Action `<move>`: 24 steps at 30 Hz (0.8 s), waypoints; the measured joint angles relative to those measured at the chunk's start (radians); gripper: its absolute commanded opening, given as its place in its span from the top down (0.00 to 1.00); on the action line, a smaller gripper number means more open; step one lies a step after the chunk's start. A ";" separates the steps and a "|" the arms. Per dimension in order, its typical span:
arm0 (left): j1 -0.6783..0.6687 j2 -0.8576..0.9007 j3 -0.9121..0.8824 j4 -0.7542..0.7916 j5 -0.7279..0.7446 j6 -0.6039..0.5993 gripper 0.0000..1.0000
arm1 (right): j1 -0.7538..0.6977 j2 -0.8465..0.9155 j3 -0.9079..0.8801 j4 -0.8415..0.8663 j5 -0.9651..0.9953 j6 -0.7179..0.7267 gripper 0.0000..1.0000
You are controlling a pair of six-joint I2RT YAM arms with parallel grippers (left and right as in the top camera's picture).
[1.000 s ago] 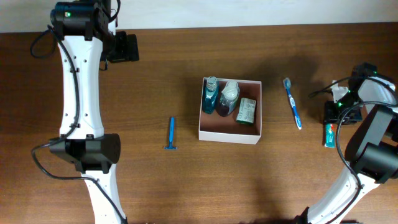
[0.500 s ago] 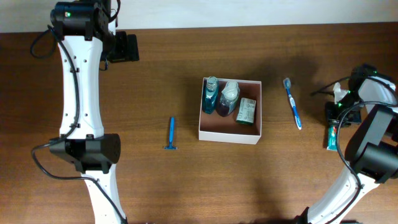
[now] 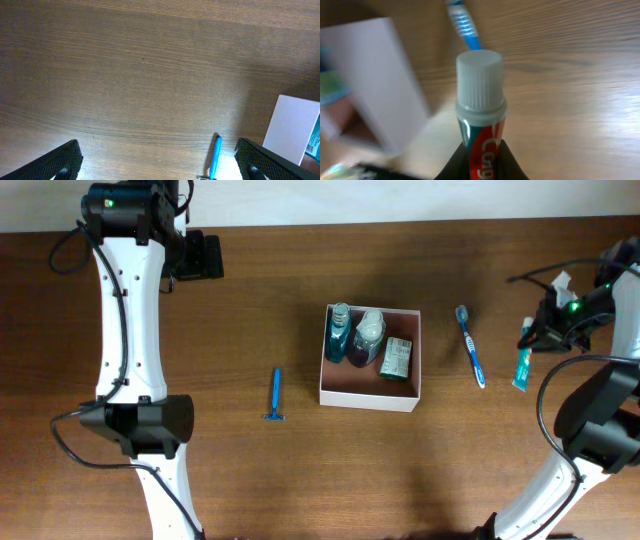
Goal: Pack container
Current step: 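Lift the toothpaste tube and carry it into the pink box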
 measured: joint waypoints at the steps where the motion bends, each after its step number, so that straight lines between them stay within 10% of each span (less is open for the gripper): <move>1: 0.000 0.000 0.000 0.000 0.000 0.000 0.01 | 0.004 0.000 0.020 -0.028 -0.027 0.002 0.87; 24: 0.000 0.000 0.000 0.000 0.000 0.000 0.01 | 0.428 -0.001 0.061 0.072 -0.270 0.055 0.81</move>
